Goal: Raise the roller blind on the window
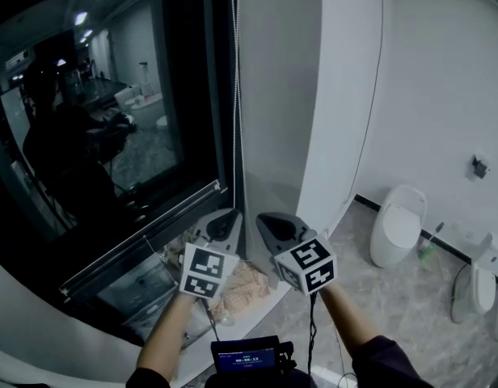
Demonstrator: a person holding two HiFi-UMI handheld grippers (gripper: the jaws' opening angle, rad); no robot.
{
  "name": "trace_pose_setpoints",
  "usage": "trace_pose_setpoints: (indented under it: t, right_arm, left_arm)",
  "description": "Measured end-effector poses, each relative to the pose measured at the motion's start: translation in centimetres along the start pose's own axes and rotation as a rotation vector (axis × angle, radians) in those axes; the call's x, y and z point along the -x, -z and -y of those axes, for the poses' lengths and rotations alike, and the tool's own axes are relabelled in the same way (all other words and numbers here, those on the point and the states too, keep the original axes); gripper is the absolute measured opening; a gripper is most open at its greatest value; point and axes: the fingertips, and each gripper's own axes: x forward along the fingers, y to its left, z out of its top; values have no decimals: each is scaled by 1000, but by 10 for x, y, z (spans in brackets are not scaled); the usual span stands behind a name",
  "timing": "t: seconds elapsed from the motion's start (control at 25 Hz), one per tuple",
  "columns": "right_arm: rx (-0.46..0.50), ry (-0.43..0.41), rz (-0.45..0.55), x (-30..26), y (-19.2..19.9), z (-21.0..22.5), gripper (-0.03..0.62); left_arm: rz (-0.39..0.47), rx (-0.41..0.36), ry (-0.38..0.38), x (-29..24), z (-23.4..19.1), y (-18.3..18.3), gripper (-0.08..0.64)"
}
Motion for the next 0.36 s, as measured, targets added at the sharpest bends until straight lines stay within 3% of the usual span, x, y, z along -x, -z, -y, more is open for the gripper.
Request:
trace_pose_setpoints:
  t: [0.36]
  right_arm:
    - [5,37,24,-18,-26,-14,8]
  left_arm:
    - [44,23,12,6,-28,-10,18]
